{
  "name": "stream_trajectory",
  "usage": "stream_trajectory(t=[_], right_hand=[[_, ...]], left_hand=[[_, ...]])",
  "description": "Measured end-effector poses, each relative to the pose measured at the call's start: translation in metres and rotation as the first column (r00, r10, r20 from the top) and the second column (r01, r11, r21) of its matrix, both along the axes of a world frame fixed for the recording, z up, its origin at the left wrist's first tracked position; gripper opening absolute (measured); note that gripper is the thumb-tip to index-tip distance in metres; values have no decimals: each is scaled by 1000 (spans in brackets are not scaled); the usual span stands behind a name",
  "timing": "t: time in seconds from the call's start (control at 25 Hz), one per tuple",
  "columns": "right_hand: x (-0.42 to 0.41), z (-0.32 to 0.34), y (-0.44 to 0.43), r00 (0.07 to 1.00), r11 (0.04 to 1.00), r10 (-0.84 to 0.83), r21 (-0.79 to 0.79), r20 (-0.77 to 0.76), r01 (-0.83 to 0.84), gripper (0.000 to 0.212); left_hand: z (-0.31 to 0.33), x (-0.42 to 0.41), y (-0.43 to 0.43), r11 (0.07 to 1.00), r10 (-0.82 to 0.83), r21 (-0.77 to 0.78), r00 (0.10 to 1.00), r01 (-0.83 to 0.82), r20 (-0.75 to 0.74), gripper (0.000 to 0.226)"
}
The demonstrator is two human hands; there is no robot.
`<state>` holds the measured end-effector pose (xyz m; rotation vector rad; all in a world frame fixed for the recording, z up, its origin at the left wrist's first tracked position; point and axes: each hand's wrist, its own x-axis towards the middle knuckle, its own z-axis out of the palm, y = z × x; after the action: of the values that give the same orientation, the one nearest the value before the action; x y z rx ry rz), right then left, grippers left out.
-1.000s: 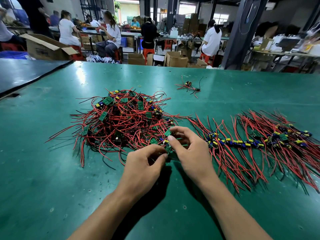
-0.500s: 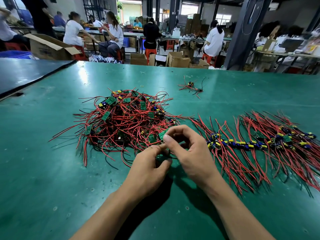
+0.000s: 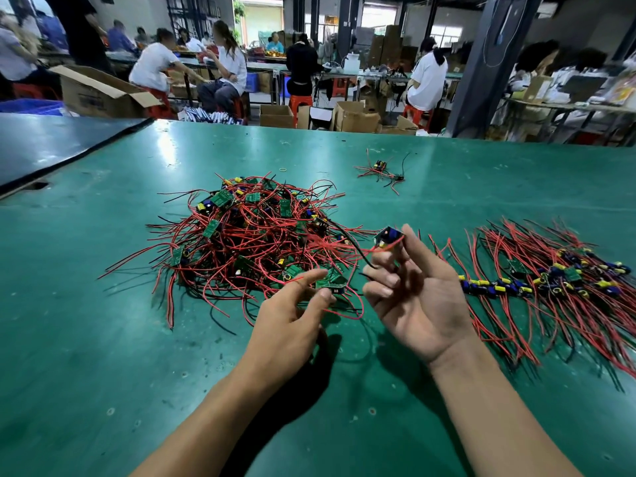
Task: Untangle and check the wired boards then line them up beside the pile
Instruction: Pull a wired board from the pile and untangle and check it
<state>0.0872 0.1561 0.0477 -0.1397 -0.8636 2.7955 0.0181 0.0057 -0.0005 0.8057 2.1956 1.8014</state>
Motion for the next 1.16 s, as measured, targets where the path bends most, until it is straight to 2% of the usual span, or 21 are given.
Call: stream_trajectory(t=[0.08,0.16,0.24,0.32,0.44,0.68,0.76,0.88,0.96,1.0,1.12,1.16], right_hand=[[-2,-3,-1,997,999,50,-8,56,-49,27],[-4,-5,-3,991,997,12,70,137,-22,24],[-6,-9,-3,977,987,-84,154,199,53,23],[-7,-12,1,954,969,-192,201,231,146,31],[-7,-16,11,918,947,-293,211,266,241,44],[-13,-30,14,846,815,-446,524,292,249,25],[-13,-32,12,821,722,-491,664,292,196,22],[-13,-36,10,769,447,-602,888,213,104,27],[-11,-34,10,759,338,-629,938,166,76,29],[-11,-30,11,766,372,-619,924,174,91,30],[-8,-16,12,835,692,-482,700,266,176,22],[-8,-14,13,856,765,-437,615,276,192,22]], left_hand=[[0,0,0,999,-10,40,998,8,67,29],[1,1,0,1000,-13,24,997,11,75,24],[0,0,-1,999,8,-46,1000,-8,-9,17],[1,0,-1,997,7,-70,998,-11,-61,11],[3,4,-2,1000,-31,2,1000,31,5,10],[9,15,1,982,-11,186,1000,13,-13,10],[11,17,-1,987,-54,149,996,64,-67,13],[13,21,-5,984,-132,111,988,140,-80,39],[16,24,-6,980,-117,156,991,126,-67,41],[18,24,-6,974,-87,202,994,99,-68,40],[20,22,-6,946,0,324,998,20,-60,32],[20,21,-5,944,15,329,999,2,-50,28]])
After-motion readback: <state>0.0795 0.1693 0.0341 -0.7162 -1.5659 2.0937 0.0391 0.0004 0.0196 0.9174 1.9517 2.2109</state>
